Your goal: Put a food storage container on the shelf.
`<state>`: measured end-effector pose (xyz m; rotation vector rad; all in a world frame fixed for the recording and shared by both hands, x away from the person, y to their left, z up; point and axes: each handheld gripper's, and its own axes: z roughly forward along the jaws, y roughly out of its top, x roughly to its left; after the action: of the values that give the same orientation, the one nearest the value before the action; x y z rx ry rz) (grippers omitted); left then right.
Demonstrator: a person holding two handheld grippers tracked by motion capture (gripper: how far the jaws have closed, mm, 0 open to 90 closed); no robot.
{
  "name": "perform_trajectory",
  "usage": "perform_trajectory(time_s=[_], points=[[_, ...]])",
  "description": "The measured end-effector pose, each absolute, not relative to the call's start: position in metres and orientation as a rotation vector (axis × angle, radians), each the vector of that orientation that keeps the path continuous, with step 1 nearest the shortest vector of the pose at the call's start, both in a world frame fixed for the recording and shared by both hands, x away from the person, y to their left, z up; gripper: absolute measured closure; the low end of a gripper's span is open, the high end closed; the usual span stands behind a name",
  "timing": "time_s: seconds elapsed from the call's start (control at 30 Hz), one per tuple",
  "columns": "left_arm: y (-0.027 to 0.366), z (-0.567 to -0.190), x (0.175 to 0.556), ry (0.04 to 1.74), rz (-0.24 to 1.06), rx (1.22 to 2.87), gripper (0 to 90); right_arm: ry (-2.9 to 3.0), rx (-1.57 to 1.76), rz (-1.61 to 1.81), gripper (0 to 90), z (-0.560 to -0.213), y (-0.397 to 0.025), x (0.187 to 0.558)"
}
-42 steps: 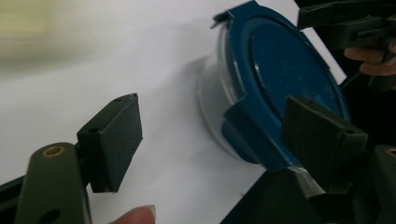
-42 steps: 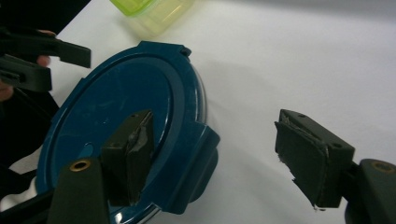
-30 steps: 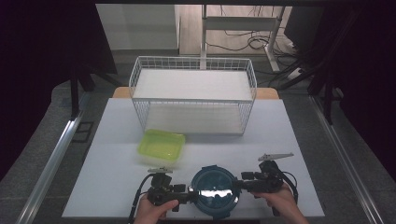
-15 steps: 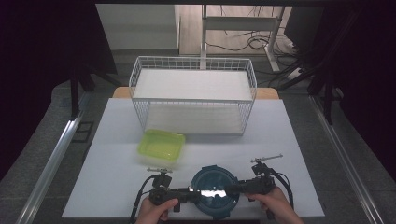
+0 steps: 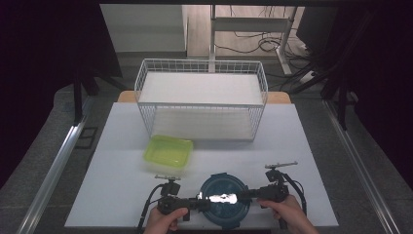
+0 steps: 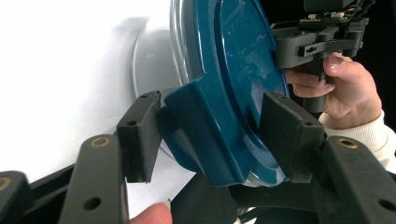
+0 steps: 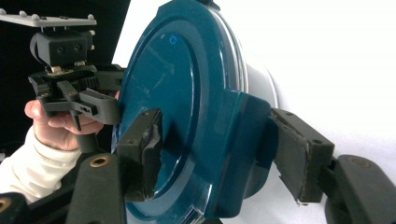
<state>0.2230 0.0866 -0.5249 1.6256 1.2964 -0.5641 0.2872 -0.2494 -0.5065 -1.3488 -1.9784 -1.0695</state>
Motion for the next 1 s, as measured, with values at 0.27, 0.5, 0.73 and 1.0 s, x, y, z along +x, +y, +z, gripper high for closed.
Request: perform_trajectory(time_s=[0.27,0.5,0.73,1.0], points=[[0.087,-0.523,0.223,1.294,-0.566,1.636,42.1,-1.936,-1.378,-1.078,41.4,-0.506,-0.252,0.287],[0.088,-0.52,0.223,1.286,-0.561,1.646,43.7,-1.914,-1.391,-1.083,43.0,-0.504,-0.253,0.287],[0.088,-0.515,0.227,1.281,-0.529,1.646,46.1,-1.88,-1.424,-1.107,44.2,-0.501,-0.254,0.288],[0.09,-0.509,0.235,1.275,-0.496,1.649,47.9,-1.879,-1.435,-1.137,44.5,-0.496,-0.254,0.292]])
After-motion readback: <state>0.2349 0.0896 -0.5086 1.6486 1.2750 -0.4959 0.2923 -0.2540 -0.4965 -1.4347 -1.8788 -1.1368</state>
